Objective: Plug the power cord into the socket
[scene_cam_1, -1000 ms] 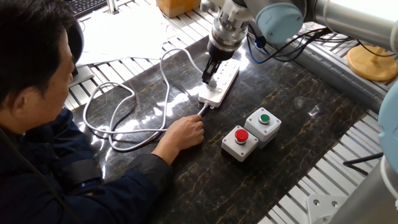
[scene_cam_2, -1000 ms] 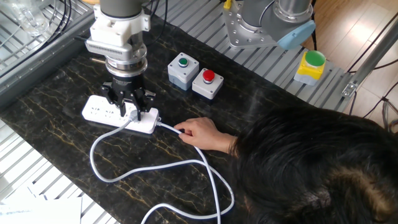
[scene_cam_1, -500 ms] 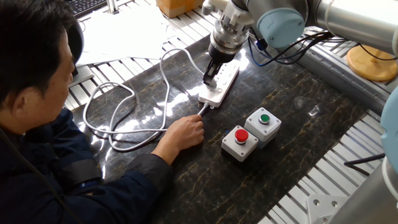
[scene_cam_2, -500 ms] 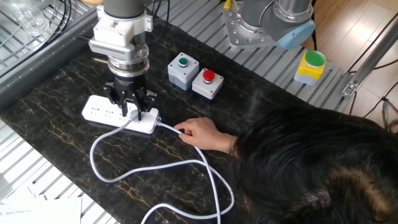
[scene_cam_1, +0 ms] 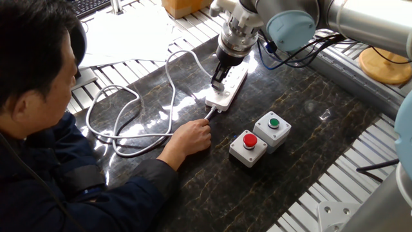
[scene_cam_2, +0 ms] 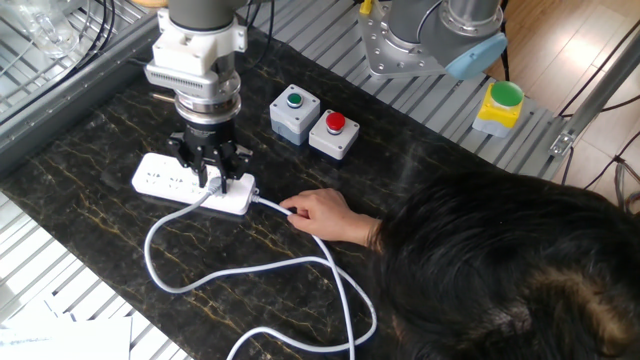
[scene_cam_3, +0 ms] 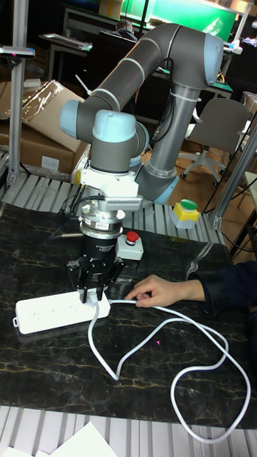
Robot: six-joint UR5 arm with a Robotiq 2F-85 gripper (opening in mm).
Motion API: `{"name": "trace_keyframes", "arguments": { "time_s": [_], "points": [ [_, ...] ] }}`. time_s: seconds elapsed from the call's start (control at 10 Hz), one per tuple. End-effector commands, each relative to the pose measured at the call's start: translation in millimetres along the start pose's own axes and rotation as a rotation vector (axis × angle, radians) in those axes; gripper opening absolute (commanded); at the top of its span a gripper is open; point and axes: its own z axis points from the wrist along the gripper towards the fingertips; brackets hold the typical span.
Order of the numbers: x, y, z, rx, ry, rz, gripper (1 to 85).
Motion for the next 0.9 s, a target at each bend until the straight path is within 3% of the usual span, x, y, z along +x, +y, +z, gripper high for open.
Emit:
{"name": "trace_keyframes", "arguments": {
  "time_s": [0.0,0.3,0.4,0.5,0.6,0.8],
  "points": [
    [-2.5,1.0,0.4,-0.004,-0.008,0.016,32.0],
    [-5.8,2.3,4.1,0.003,-0.016,0.015,27.3],
    [-6.2,2.6,4.9,0.005,-0.016,0.013,22.0],
    [-5.5,1.8,4.9,0.007,-0.011,0.009,7.7],
    [-5.6,2.2,5.2,0.006,-0.008,0.009,1.7],
    [-9.4,4.7,10.1,-0.006,-0.007,0.005,1.7]
  ]
}}
